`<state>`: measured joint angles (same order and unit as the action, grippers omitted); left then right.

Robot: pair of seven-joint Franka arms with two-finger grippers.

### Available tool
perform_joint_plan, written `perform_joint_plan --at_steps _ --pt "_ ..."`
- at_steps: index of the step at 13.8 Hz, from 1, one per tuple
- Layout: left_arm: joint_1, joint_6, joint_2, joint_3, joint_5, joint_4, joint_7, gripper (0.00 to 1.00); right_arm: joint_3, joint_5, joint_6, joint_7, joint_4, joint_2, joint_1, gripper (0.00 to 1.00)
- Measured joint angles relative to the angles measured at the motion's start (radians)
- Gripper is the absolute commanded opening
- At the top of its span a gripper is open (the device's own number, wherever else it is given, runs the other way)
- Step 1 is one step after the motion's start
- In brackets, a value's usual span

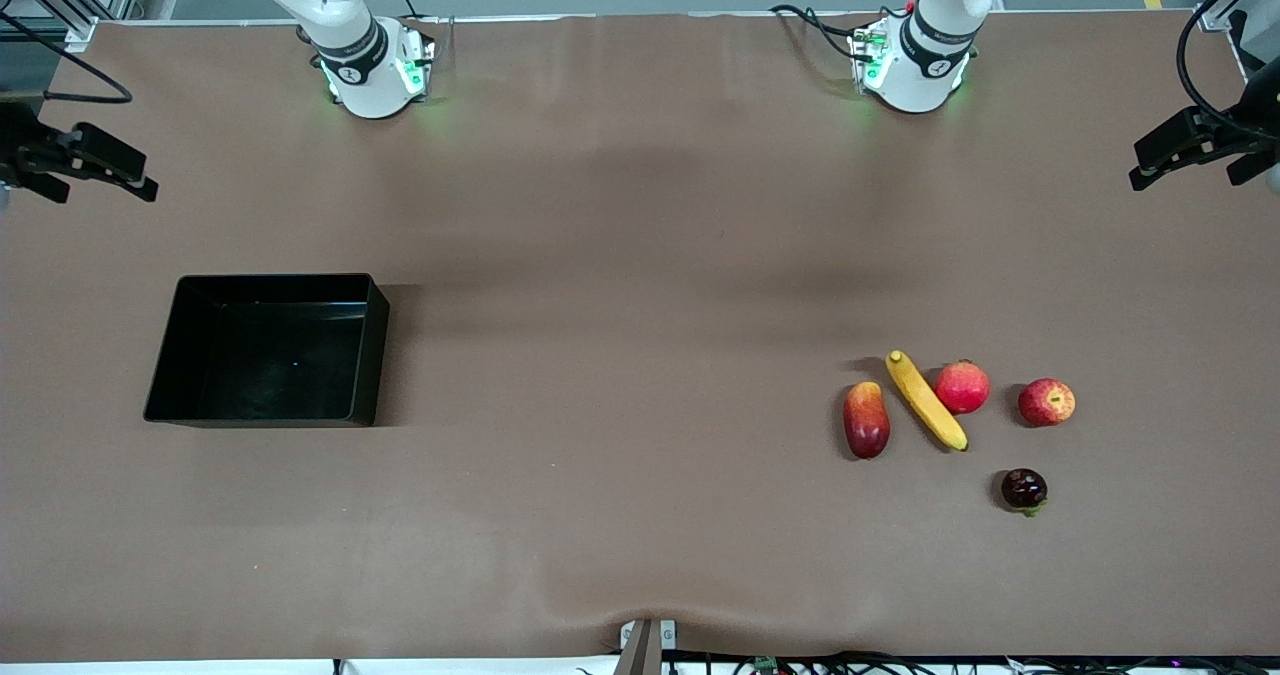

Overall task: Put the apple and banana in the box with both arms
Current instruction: 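Move the left gripper toward the red-yellow apple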

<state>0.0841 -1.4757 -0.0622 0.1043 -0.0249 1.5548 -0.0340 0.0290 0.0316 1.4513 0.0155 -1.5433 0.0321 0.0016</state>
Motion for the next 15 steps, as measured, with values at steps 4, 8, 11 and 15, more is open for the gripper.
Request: perform_joint_plan --at_steps 4,8,11,15 --pt "-0.005 0.009 0.002 0.003 -0.002 -0.002 0.000 1.00 -0.001 0.000 -0.008 0.024 -0.001 -0.017 -0.004 1.00" --pt "0.000 0.004 0.068 0.001 -0.028 0.001 0.000 1.00 0.004 0.000 -0.026 0.063 -0.001 -0.022 -0.041 1.00" --pt "0.010 -0.145 0.186 -0.002 -0.071 0.032 0.000 1.00 0.005 0.000 -0.053 0.080 0.001 -0.020 -0.067 1.00" --pt "0.100 -0.438 0.297 -0.006 -0.079 0.143 0.002 1.00 0.005 -0.001 -0.093 0.081 0.002 -0.016 -0.078 1.00"
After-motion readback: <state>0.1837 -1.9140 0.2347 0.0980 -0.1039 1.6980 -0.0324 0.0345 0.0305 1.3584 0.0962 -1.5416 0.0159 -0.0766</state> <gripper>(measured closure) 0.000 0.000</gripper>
